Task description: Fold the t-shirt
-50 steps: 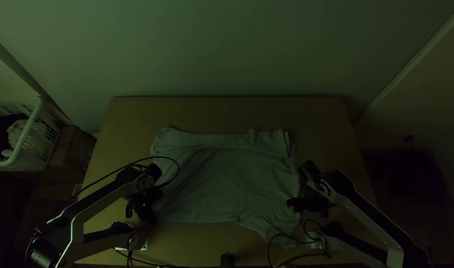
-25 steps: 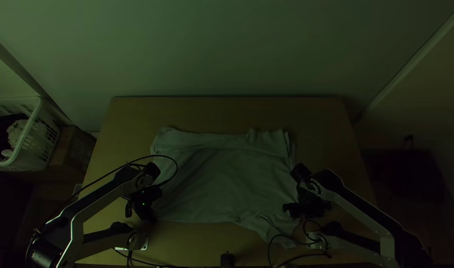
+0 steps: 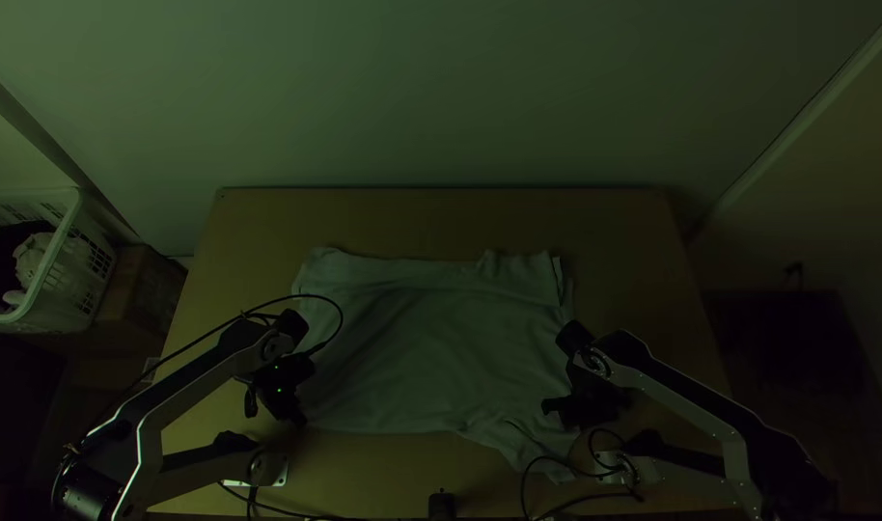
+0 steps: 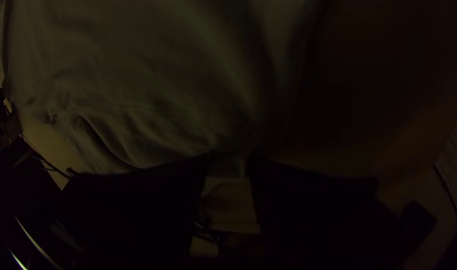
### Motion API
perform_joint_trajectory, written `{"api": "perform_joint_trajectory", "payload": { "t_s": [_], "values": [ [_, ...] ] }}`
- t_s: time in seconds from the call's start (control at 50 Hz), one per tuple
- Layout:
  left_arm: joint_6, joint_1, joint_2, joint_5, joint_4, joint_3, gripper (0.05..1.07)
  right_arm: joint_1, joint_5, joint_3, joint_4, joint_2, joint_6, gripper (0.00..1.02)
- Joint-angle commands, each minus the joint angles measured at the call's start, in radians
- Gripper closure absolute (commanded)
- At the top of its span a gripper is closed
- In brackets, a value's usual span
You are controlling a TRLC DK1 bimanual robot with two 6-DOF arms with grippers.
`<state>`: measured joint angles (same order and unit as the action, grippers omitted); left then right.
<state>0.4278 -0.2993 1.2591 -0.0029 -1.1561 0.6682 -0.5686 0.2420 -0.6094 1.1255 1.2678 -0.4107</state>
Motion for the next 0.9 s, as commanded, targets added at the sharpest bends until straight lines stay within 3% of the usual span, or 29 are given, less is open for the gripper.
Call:
{"api": "perform_joint_trajectory", "payload": {
  "t_s": [0.0, 0.06, 0.28, 0.72, 0.88],
  "values": [
    [0.035, 0.022, 0.019, 0.006, 0.030, 0.013, 1.05, -0.013, 0.006, 0.013, -0.003, 0.050, 0.026, 0.91],
    [0.040, 0.034, 0.019, 0.006, 0.030, 0.018, 1.05, -0.045, 0.006, 0.005, -0.003, 0.070, 0.043, 0.99],
    [0.054, 0.089, 0.017, 0.006, 0.030, 0.060, 1.05, -0.089, -0.012, -0.033, 0.025, 0.056, 0.059, 1.00],
    [0.111, 0.181, -0.001, 0.007, 0.026, 0.116, 1.05, 0.165, -0.106, -0.159, 0.145, -0.035, 0.214, 1.00],
    [0.138, 0.216, -0.009, 0.007, 0.024, 0.128, 1.05, 0.207, -0.129, -0.159, 0.149, -0.033, 0.251, 1.00]
  ]
}}
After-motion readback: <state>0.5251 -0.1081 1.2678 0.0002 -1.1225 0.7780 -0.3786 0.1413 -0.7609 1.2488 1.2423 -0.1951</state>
